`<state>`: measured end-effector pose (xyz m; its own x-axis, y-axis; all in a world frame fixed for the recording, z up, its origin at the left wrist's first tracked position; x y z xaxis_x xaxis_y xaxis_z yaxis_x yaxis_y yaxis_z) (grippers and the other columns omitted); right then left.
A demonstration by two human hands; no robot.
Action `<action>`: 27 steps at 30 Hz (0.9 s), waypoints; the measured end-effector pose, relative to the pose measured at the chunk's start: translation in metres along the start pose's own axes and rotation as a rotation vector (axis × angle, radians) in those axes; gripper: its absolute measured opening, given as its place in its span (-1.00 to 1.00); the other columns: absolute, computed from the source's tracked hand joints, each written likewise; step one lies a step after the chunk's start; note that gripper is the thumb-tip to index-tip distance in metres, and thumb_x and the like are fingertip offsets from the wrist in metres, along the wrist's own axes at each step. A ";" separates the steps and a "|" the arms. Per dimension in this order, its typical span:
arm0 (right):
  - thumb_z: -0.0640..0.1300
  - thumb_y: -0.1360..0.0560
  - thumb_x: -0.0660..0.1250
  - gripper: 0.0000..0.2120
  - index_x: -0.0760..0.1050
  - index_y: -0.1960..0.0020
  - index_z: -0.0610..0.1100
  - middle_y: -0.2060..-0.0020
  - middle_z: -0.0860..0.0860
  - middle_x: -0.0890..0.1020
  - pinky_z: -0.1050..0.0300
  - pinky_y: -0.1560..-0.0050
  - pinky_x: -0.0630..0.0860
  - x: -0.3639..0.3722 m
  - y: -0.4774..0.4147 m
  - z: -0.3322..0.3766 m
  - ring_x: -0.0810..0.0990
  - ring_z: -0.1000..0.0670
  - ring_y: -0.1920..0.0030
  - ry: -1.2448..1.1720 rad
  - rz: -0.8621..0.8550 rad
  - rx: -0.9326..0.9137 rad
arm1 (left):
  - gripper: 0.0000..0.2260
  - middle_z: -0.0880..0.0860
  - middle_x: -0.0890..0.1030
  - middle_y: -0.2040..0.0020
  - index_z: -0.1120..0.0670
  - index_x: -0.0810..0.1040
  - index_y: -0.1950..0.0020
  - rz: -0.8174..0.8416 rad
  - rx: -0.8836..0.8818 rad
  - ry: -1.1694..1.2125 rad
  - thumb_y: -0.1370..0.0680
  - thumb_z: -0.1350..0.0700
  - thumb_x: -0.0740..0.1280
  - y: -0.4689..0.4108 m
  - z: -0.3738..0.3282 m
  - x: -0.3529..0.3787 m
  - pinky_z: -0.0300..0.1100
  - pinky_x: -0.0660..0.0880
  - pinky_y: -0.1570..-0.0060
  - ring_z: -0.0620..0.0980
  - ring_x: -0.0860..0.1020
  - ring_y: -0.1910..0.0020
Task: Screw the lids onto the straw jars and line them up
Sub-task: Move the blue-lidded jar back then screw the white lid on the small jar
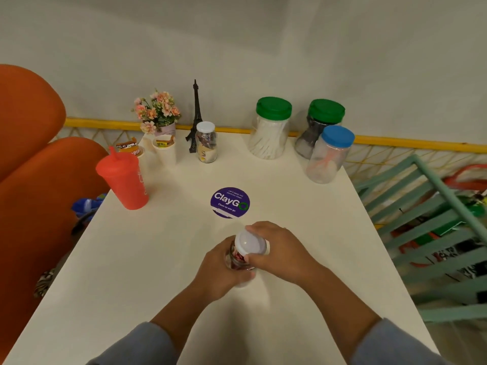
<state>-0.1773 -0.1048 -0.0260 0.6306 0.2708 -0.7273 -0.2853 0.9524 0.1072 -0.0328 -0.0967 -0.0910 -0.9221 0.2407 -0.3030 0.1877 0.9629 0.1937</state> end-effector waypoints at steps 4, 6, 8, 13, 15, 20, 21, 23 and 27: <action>-0.03 -0.37 0.40 -0.41 0.35 -0.37 0.00 -0.35 0.10 0.40 0.33 -0.23 0.23 -0.002 0.005 -0.002 0.38 0.09 -0.32 0.110 0.053 -0.035 | -0.48 -0.25 0.58 0.07 -0.26 0.43 0.00 0.000 0.008 0.010 -0.29 0.26 0.54 0.003 0.000 0.009 -0.53 0.45 0.24 -0.33 0.57 0.12; -0.01 -0.38 0.40 -0.41 0.34 -0.38 0.00 -0.37 0.10 0.39 0.34 -0.21 0.20 -0.001 0.007 -0.003 0.37 0.09 -0.33 0.154 0.080 -0.053 | -0.47 -0.27 0.56 0.06 -0.25 0.41 -0.01 0.016 0.005 0.018 -0.30 0.27 0.54 0.004 0.000 0.013 -0.54 0.45 0.24 -0.30 0.56 0.10; -0.01 -0.38 0.40 -0.41 0.34 -0.38 -0.01 -0.37 0.09 0.40 0.33 -0.22 0.21 0.000 0.008 -0.004 0.38 0.08 -0.33 0.171 0.090 -0.066 | -0.46 -0.26 0.55 0.05 -0.24 0.41 -0.01 0.029 -0.003 0.036 -0.29 0.26 0.54 0.005 0.001 0.016 -0.52 0.45 0.23 -0.26 0.55 0.08; -0.11 -0.40 0.37 -0.44 0.34 -0.38 0.00 -0.35 0.08 0.39 0.28 -0.21 0.28 0.001 0.009 -0.003 0.39 0.05 -0.30 0.212 0.163 -0.107 | -0.48 -0.24 0.57 0.05 -0.26 0.41 0.00 0.002 -0.018 0.076 -0.16 0.11 0.50 0.006 0.005 0.020 -0.52 0.46 0.22 -0.33 0.57 0.10; -0.12 -0.42 0.36 -0.45 0.32 -0.39 0.02 -0.34 0.07 0.38 0.25 -0.21 0.30 0.000 0.008 -0.002 0.38 0.03 -0.30 0.227 0.206 -0.117 | -0.46 -0.23 0.57 0.06 -0.24 0.40 0.00 0.006 -0.005 0.061 -0.19 0.16 0.54 0.005 0.008 0.021 -0.53 0.46 0.21 -0.34 0.58 0.11; -0.24 -0.44 0.30 -0.47 0.35 -0.37 0.04 -0.36 0.04 0.34 0.24 -0.22 0.28 -0.003 0.001 0.004 0.35 0.01 -0.32 0.270 0.333 -0.145 | -0.49 -0.19 0.59 0.05 -0.20 0.43 -0.03 0.004 0.025 0.031 -0.27 0.22 0.56 0.005 0.014 0.020 -0.49 0.48 0.18 -0.29 0.60 0.09; -0.28 -0.43 0.29 -0.47 0.36 -0.36 0.02 -0.34 0.03 0.36 0.24 -0.20 0.29 -0.004 0.000 0.005 0.36 0.00 -0.30 0.266 0.352 -0.152 | -0.49 -0.19 0.59 0.05 -0.19 0.43 -0.03 0.004 0.025 0.030 -0.25 0.21 0.56 0.005 0.014 0.019 -0.50 0.48 0.19 -0.34 0.59 0.11; -0.30 -0.40 0.31 -0.46 0.38 -0.34 0.00 -0.30 0.01 0.40 0.22 -0.20 0.31 -0.006 -0.003 0.007 0.39 -0.01 -0.27 0.259 0.377 -0.155 | -0.50 -0.17 0.60 0.06 -0.17 0.45 -0.02 0.007 0.014 0.032 -0.22 0.19 0.55 0.004 0.015 0.019 -0.49 0.47 0.22 -0.33 0.59 0.12; -0.04 -0.37 0.41 -0.42 0.33 -0.35 0.01 -0.20 -0.02 0.43 0.12 -0.11 0.40 -0.006 -0.005 0.008 0.44 -0.06 -0.17 0.368 0.304 -0.021 | -0.54 -0.22 0.55 0.09 -0.12 0.42 -0.06 0.031 -0.007 -0.049 -0.32 0.22 0.53 0.002 0.015 0.020 -0.55 0.42 0.24 -0.25 0.58 0.15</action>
<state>-0.1740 -0.1104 -0.0168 0.2201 0.4654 -0.8573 -0.4341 0.8338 0.3412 -0.0461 -0.0877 -0.1111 -0.8981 0.2763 -0.3422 0.2132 0.9540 0.2107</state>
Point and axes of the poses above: each hand's wrist, its own y-axis away from the middle knuckle, its own x-axis out of the palm, z = x × y, the point moved 2 cm from there along -y, towards the middle knuckle
